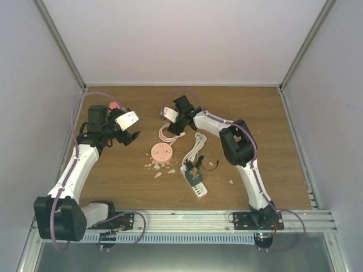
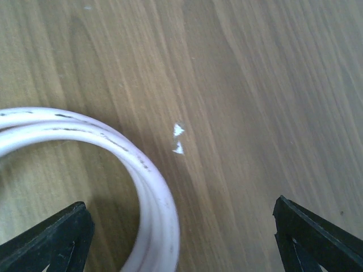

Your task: Pull the plug off the socket

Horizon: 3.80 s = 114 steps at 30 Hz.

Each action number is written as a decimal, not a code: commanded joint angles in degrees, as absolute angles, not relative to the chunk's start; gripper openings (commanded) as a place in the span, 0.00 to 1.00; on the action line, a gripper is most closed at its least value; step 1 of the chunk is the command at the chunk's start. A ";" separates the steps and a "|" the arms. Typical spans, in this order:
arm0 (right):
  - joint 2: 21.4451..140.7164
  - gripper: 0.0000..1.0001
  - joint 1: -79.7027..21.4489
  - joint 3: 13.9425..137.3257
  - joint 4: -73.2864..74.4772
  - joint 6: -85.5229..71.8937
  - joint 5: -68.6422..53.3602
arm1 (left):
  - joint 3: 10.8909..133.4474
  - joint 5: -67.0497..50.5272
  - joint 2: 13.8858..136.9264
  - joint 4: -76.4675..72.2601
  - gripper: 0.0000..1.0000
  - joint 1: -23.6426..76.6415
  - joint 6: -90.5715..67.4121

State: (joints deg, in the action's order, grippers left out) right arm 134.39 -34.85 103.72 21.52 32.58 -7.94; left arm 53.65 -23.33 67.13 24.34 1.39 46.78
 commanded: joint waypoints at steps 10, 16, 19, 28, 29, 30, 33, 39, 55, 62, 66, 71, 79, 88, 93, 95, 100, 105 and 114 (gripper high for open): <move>134.03 0.87 -27.02 100.07 26.06 34.70 -3.65 | 51.71 -26.22 64.51 21.61 0.99 3.90 43.88; 131.40 0.87 -21.26 95.31 25.40 35.50 -4.58 | 51.85 -26.45 64.25 21.61 0.99 4.67 43.28; 130.63 0.87 -18.00 93.12 25.11 35.97 -5.32 | 51.94 -26.62 64.44 21.96 0.99 5.07 43.11; 126.97 0.87 -8.09 86.76 22.63 38.17 -6.85 | 54.18 -33.37 65.81 24.91 0.99 5.62 43.16; 126.59 0.87 -7.15 86.07 22.44 38.53 -7.00 | 54.99 -34.35 66.21 25.71 0.99 5.60 43.54; 126.23 0.87 -6.05 85.33 22.26 38.96 -7.07 | 55.49 -34.87 66.61 26.58 0.99 5.66 43.82; 125.40 0.87 -2.90 83.43 21.78 40.22 -7.35 | 56.64 -35.94 67.44 28.53 0.99 5.92 44.59; 124.51 0.87 4.25 81.84 21.58 42.25 -8.25 | 57.00 -37.62 68.08 30.74 0.99 6.70 46.34; 122.29 0.87 16.13 83.74 23.63 46.44 -10.21 | 57.83 -37.75 68.36 29.76 0.99 7.39 46.87; 114.85 0.88 16.04 82.49 25.46 49.18 -19.20 | 58.01 -38.33 68.99 29.49 0.99 7.40 46.85; 110.59 0.89 15.96 81.11 26.44 51.75 -25.03 | 57.83 -38.44 69.04 29.25 0.99 7.42 46.91; 105.46 0.90 15.20 79.91 29.90 59.20 -35.52 | 57.85 -38.89 69.55 29.01 0.99 7.44 47.02; 101.82 0.89 6.87 77.83 36.61 67.81 -41.22 | 57.66 -39.22 69.23 30.11 0.99 7.44 47.76; 92.72 0.99 -4.85 64.26 33.40 72.88 -46.92 | 54.41 -38.23 67.31 31.30 0.99 7.39 50.15; 85.99 1.00 -9.30 57.97 32.40 75.24 -48.87 | 53.73 -38.08 67.09 30.82 0.99 7.43 50.54; 83.43 1.00 -11.80 55.28 31.37 76.05 -47.12 | 53.70 -38.42 67.42 30.64 0.99 7.43 50.47; 78.36 1.00 -16.63 46.79 25.56 75.62 -39.87 | 54.13 -39.37 68.23 30.43 0.99 7.41 49.89; 75.49 1.00 -16.85 41.81 25.52 74.29 -38.40 | 53.39 -39.50 68.21 29.85 0.99 7.40 49.94; 70.72 0.77 -19.29 37.46 35.38 76.26 -33.33 | 54.64 -41.41 70.23 29.23 0.99 7.49 48.69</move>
